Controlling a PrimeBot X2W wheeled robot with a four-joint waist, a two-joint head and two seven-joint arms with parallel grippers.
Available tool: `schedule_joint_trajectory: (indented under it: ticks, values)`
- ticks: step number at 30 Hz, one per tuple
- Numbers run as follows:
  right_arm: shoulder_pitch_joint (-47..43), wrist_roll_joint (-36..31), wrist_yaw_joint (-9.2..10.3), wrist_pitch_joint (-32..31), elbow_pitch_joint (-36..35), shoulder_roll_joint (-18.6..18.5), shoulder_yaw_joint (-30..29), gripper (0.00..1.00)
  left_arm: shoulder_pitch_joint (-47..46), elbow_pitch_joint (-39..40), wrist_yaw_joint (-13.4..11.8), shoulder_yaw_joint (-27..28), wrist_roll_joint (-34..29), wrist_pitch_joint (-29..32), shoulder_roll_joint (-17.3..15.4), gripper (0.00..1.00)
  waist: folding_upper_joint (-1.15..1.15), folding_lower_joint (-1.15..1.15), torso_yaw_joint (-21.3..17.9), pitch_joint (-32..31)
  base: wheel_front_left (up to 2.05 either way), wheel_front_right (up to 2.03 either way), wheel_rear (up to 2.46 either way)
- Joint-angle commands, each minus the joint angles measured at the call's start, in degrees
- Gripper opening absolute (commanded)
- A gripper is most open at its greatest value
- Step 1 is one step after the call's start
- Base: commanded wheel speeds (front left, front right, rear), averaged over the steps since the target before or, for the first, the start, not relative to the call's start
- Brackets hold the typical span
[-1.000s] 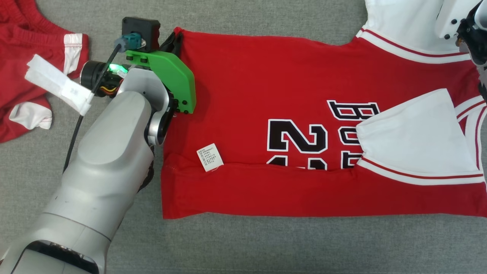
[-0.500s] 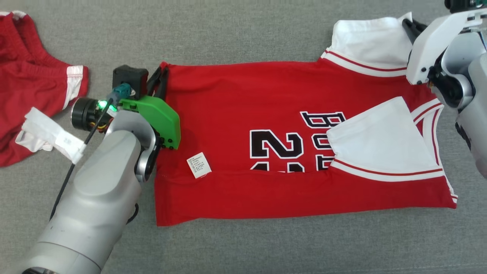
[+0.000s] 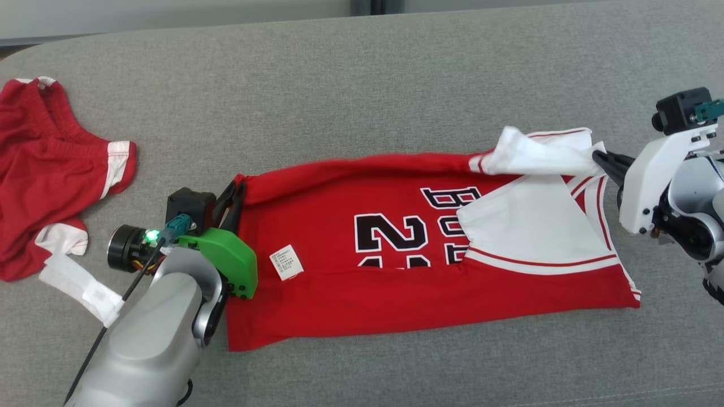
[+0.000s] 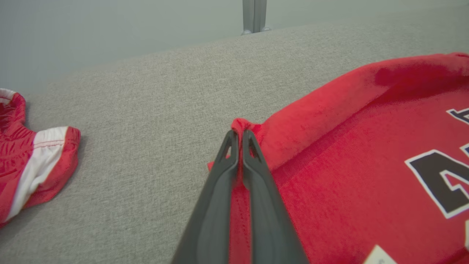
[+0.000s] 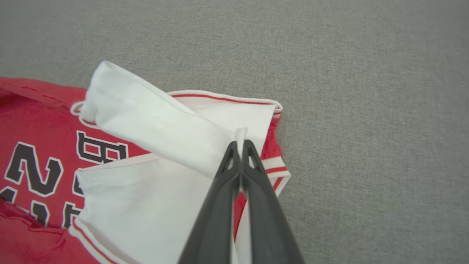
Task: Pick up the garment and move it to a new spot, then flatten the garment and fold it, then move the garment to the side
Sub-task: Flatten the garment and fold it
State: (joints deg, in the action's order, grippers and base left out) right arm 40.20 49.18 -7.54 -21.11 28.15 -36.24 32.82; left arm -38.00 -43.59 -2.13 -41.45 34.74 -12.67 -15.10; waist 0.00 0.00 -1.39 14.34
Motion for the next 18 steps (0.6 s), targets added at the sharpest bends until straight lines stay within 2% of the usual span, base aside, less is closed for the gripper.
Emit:
schedule_joint_trajectory:
  ticks: [1,7,18]
  values:
    - [-1.9,0.5,0.10,-0.2,-1.2,-0.7,-0.5,0.00,1.5,0.0,-0.3,0.2,0.2,-0.5,-0.7,0.00,0.00,0.00,-0.8,-0.8,0.00,0.00,0.00]
    - [-7.8,1.2,0.10,-0.9,-5.7,-1.6,-2.6,0.00,3.6,0.1,-0.5,0.1,0.2,-1.4,-1.5,0.00,0.00,0.00,-1.4,-1.3,0.00,0.00,0.00]
    - [-18.2,-1.5,0.10,-2.9,-11.6,0.1,-8.8,0.00,6.7,-0.6,-0.7,1.3,1.2,-2.2,-1.0,0.00,0.00,0.00,-1.3,-3.0,0.00,0.00,0.00]
